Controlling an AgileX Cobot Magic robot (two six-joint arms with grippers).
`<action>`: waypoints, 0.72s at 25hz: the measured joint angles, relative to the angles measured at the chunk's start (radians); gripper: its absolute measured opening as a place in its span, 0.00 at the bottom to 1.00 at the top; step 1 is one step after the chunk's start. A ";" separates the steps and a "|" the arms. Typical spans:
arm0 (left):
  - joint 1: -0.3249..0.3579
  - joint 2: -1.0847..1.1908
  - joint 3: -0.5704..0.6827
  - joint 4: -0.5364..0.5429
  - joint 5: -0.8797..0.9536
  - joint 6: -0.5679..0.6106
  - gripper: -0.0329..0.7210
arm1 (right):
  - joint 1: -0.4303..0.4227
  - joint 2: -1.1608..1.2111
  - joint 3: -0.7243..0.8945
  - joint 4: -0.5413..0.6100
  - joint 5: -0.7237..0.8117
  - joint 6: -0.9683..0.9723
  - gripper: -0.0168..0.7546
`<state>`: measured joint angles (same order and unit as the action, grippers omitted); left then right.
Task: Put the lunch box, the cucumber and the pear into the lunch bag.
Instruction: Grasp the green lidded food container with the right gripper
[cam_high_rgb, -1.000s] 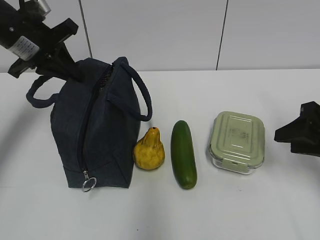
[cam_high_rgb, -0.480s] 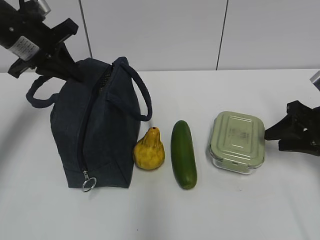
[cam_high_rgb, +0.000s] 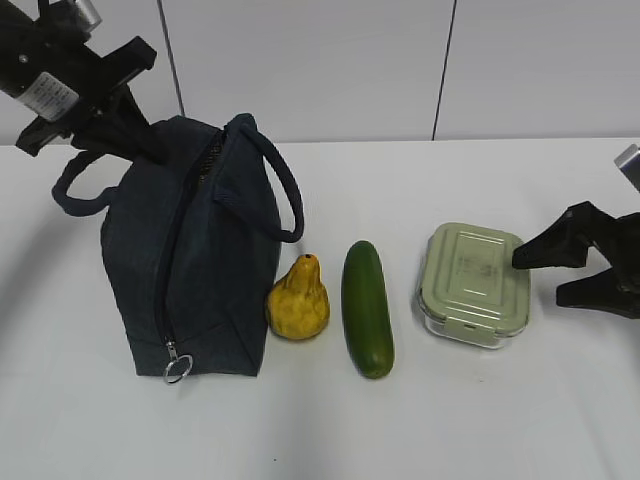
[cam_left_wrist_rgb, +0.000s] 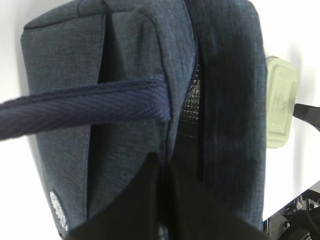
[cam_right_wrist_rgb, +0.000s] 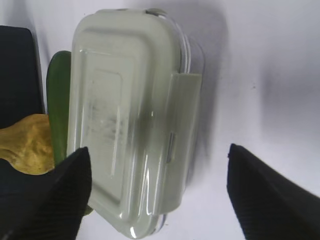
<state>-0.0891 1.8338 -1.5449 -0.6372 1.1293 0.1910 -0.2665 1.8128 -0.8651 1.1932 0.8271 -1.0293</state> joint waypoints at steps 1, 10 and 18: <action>0.000 0.000 0.000 0.000 0.000 0.000 0.05 | 0.000 0.019 -0.011 0.007 0.017 -0.005 0.85; 0.000 0.000 0.000 0.000 0.000 0.000 0.05 | 0.000 0.128 -0.097 0.020 0.089 -0.018 0.86; 0.000 0.000 0.000 0.003 0.000 0.000 0.05 | 0.000 0.207 -0.108 0.057 0.138 -0.061 0.81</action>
<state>-0.0891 1.8338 -1.5449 -0.6342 1.1293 0.1910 -0.2665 2.0200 -0.9734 1.2499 0.9653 -1.0904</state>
